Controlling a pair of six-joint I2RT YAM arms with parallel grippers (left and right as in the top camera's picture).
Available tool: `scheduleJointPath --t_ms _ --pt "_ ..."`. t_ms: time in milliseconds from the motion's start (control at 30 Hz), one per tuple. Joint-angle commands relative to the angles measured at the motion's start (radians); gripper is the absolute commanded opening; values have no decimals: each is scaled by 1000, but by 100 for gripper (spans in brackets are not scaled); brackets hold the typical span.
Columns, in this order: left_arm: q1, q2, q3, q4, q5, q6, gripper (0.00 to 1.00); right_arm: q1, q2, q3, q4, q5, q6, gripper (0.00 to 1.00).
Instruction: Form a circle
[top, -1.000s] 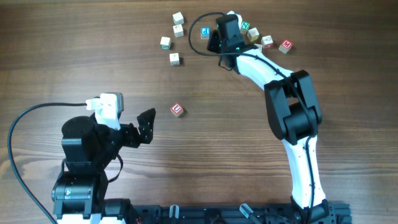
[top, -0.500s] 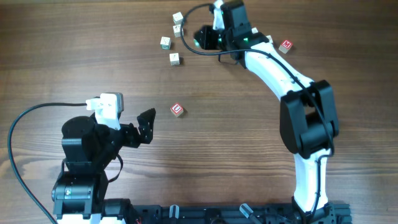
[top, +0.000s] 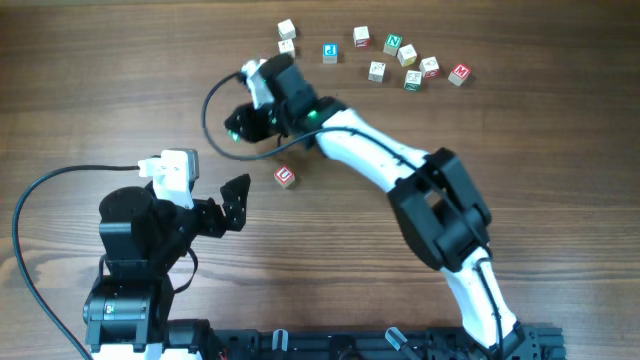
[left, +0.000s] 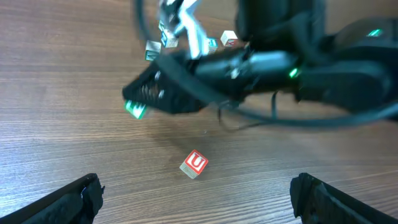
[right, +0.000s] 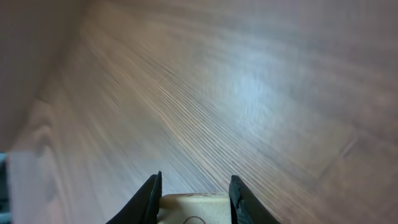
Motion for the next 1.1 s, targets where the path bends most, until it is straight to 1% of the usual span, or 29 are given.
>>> scheduleJointPath --t_ms 0,100,133,467,600,667,733,800,900,933,1000,1067 --pt "-3 -1 15 2 -6 12 100 -15 27 -2 -32 172 27 15" --pt "-3 -1 14 2 -6 13 100 -16 33 -2 -48 191 23 26" --pt "-3 -1 14 2 -6 12 100 -16 34 -2 -50 191 24 27" --pt "-3 -1 14 2 -6 13 100 3 43 -39 -58 161 27 27" --pt "-3 -1 14 2 -6 13 100 24 50 -41 -59 170 27 31" --pt "-3 -1 14 2 -6 13 100 29 57 -41 -60 185 27 43" --pt "-3 -1 15 2 -6 13 100 29 60 -41 -59 184 35 51" --pt "-3 -1 14 2 -6 13 100 27 59 -39 -56 184 34 55" --pt "-3 -1 14 2 -6 13 100 22 47 -38 -63 184 34 56" --pt "-3 -1 14 2 -6 13 100 21 38 -38 -65 184 32 59" --pt "-3 -1 14 2 -6 13 100 15 9 -27 -74 188 23 72" --pt "-3 -1 14 2 -6 12 100 -3 -37 -3 -93 201 23 78"
